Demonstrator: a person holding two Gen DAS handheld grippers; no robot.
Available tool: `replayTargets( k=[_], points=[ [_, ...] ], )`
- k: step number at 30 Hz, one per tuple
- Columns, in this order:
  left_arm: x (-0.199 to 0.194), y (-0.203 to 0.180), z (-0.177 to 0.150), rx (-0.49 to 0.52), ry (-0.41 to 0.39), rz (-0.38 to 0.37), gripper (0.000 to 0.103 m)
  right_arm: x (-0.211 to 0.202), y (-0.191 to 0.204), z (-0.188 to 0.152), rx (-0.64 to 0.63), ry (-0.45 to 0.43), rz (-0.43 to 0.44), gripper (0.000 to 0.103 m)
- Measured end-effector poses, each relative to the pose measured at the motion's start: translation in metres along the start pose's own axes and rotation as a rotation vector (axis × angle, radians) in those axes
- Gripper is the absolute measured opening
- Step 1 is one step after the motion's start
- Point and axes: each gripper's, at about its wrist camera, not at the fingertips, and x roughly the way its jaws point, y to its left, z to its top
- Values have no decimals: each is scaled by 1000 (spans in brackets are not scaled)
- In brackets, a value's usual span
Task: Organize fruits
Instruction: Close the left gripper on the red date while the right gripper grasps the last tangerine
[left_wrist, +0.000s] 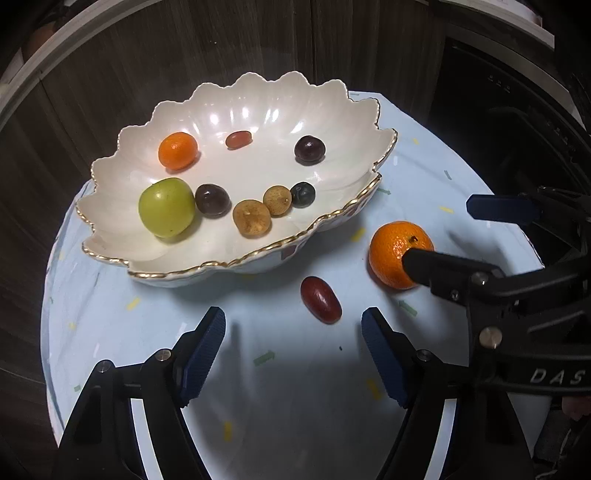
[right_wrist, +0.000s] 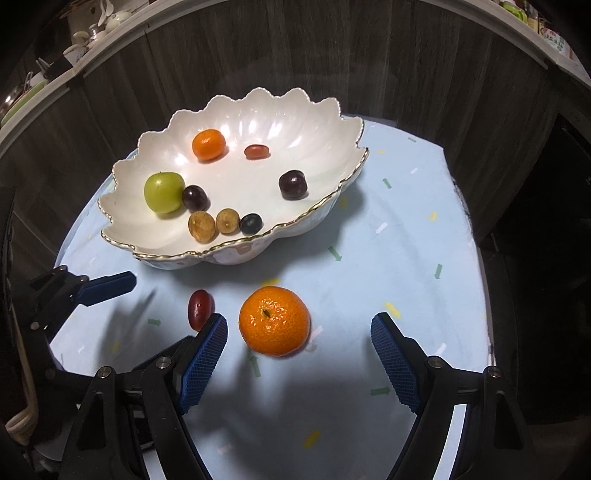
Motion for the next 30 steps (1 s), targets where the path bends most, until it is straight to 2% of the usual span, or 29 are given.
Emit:
replayTargets(
  k=[5,14,18,22,25,30],
  points=[
    [6,-1,-2,-8,-6,-7,74,8,0,0,6,24,31,80],
    [16,-7,-1,-12,-12,-15,61,21,-2,2,34,56,72,75],
    [20,-11,0,-10,-13,-18,49,27,-2,3,44,72,92,75],
    [24,-12,0,-39,-14,-15,34,34,-2,3,60,92,107,71],
    [24,-12,2,-53,-14,-13,29,38,-5,4,84,102,109,66],
    [25,-10,3,-69,-15,-21,25,39,-5,4,84,98,106,64]
  ],
)
